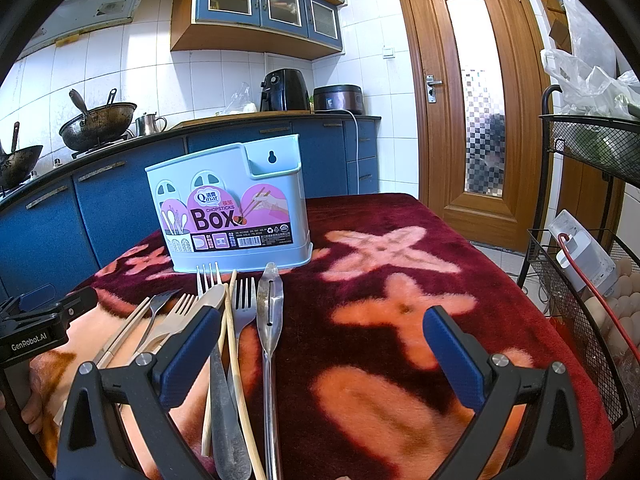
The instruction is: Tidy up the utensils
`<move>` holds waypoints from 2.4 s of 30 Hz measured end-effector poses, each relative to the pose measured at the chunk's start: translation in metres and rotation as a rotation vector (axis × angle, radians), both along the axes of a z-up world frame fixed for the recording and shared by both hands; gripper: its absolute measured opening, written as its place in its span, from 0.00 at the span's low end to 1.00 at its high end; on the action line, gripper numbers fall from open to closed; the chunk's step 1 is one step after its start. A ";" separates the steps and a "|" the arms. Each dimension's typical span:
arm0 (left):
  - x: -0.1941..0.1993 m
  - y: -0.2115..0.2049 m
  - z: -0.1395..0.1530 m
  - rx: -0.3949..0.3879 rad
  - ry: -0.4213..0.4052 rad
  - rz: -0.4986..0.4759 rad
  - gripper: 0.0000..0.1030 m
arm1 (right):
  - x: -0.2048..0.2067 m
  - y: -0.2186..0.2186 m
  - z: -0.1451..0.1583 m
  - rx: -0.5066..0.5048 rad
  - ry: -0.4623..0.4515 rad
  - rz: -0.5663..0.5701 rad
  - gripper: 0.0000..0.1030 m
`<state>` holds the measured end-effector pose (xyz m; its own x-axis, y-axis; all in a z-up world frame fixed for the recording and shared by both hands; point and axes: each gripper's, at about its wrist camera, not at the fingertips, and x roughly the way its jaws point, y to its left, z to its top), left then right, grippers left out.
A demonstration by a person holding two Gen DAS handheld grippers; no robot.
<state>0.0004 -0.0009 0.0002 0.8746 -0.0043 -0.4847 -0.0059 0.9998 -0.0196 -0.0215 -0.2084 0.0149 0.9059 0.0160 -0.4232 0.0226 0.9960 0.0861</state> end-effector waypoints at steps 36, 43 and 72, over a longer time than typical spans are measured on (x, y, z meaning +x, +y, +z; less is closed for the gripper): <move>0.000 0.000 0.000 -0.001 0.001 0.000 0.99 | -0.001 0.000 0.001 -0.001 -0.003 -0.008 1.00; 0.001 -0.006 0.000 0.004 0.008 0.000 0.99 | 0.004 -0.002 0.002 0.007 0.021 -0.001 1.00; 0.030 -0.020 -0.012 0.100 0.359 -0.156 0.99 | 0.052 0.004 -0.007 -0.129 0.433 0.140 0.79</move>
<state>0.0302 -0.0208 -0.0122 0.6425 -0.0610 -0.7639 0.1575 0.9861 0.0537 0.0310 -0.2045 0.0078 0.6386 0.0479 -0.7681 -0.1061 0.9940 -0.0262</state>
